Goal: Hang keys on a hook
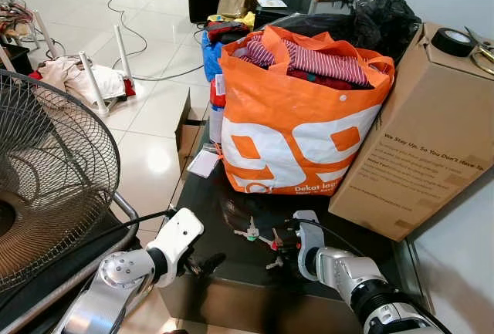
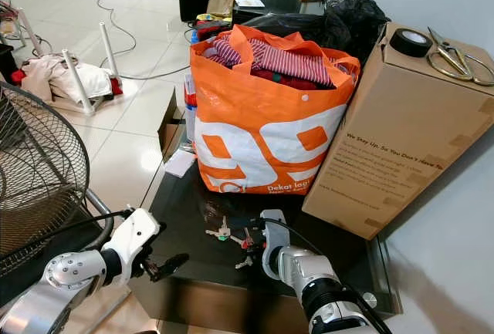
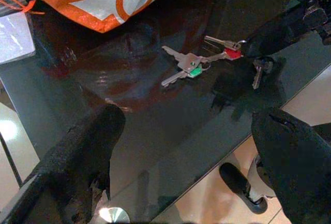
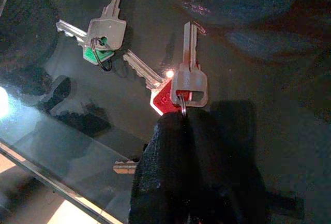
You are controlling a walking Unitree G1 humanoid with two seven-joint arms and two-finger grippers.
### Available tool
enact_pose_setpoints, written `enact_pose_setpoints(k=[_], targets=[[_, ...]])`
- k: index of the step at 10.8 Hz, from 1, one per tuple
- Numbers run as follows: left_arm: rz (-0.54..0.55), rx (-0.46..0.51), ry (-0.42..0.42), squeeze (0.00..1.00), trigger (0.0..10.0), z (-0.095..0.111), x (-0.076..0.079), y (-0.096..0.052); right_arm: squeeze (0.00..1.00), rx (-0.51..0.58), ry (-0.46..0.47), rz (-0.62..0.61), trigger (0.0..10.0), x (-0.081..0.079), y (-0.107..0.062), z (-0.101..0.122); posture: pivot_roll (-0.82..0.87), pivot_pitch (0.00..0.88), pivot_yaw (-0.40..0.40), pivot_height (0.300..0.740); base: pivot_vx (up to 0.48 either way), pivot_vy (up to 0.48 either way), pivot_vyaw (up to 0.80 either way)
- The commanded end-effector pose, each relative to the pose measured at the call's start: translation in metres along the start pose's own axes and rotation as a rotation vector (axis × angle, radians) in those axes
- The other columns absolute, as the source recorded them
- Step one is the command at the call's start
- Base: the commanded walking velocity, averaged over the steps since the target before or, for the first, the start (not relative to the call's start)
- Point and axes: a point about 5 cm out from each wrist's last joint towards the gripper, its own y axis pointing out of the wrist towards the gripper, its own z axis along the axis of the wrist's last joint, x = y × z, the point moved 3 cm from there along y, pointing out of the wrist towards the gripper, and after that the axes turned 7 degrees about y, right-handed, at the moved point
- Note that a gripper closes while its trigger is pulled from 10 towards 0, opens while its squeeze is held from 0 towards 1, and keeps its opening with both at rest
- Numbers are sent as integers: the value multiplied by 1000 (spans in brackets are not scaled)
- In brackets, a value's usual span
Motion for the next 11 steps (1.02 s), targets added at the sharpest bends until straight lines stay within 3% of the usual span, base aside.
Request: enact_pose_setpoints(k=[1, 4, 5, 7, 9, 11], targets=[[-11, 3, 22, 98, 10000, 4, 2, 1, 0, 28, -5, -1, 0, 1, -2, 8, 86, 0, -110, 740, 0, 0, 0], [64, 16, 44, 90, 10000, 7, -6, -1, 0, 91, -10, 15, 0, 4, -10, 22, 87, 0, -110, 740, 0, 0, 0], [186, 63, 45, 90, 10000, 15, -17, -4, 0, 153, -25, 53, 0, 5, -25, 32, 86, 0, -108, 740, 0, 0, 0], [267, 140, 17, 90, 10000, 29, -21, -9, 0, 219, -54, 89, 0, 5, -45, 39, 82, 0, -102, 740, 0, 0, 0], [405, 259, -5, 98, 10000, 49, -26, -16, 0, 426, -116, 121, 0, -7, -82, 58, 78, 0, -93, 740, 0, 0, 0], [499, 319, -37, 102, 10000, 61, -28, -22, 0, 681, -139, 95, 0, -18, -118, 79, 69, 0, -82, 740, 0, 0, 0]])
